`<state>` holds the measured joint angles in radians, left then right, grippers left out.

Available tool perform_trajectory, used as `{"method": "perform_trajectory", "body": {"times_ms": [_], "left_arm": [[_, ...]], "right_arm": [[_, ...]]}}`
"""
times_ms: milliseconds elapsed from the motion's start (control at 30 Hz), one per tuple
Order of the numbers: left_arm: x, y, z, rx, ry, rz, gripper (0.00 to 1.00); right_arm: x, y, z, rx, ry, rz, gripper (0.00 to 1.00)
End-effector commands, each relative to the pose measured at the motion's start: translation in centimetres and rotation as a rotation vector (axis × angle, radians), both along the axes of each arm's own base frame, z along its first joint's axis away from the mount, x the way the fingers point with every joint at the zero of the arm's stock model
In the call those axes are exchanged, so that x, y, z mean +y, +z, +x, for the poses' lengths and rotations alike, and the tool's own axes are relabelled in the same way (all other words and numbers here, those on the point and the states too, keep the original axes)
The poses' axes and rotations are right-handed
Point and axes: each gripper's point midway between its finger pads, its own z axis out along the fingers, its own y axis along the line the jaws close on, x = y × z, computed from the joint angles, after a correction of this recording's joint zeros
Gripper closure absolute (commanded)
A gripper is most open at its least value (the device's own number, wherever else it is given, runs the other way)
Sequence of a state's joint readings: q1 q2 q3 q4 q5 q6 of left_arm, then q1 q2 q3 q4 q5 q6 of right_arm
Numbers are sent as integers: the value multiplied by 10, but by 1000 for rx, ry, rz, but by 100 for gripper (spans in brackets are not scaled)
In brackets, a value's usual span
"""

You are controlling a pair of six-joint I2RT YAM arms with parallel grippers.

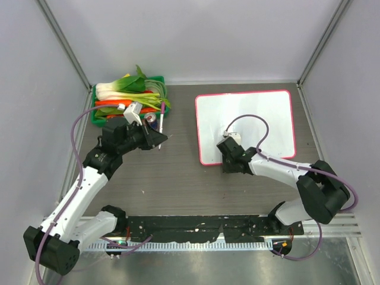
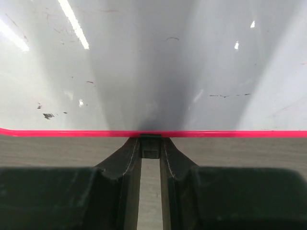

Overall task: Write a sentence on the whiteboard
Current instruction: Move the whiteboard to the center of the board.

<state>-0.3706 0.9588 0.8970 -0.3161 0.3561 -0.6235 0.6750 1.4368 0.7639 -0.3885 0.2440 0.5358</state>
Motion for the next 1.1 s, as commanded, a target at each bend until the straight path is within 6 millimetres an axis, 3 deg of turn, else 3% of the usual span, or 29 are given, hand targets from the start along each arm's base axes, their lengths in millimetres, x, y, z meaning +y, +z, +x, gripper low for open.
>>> {"method": "perform_trajectory", "body": {"times_ms": [0, 133, 300, 400, 500, 767, 900, 1067], "left_arm": [[1, 10, -6, -23, 0, -33, 100], [3, 13, -11, -32, 4, -46, 100], [6, 14, -14, -31, 14, -47, 100], [6, 13, -15, -31, 18, -47, 100], [8, 12, -15, -25, 23, -42, 100], [8, 13, -15, -31, 19, -27, 100], [6, 13, -15, -32, 4, -22, 100], [-1, 19, -20, -49, -61, -34, 100]], "right_arm": [[9, -4, -32, 38, -62, 27, 99], [30, -15, -53, 63, -13, 35, 99], [51, -23, -59, 96, 35, 35, 95], [66, -16, -62, 94, 82, 69, 67], [78, -6, -62, 85, 112, 111, 52], [104, 41, -56, 34, 213, 221, 34], [120, 84, -47, -51, 282, 285, 28], [123, 141, -20, -206, 352, 307, 20]]}}
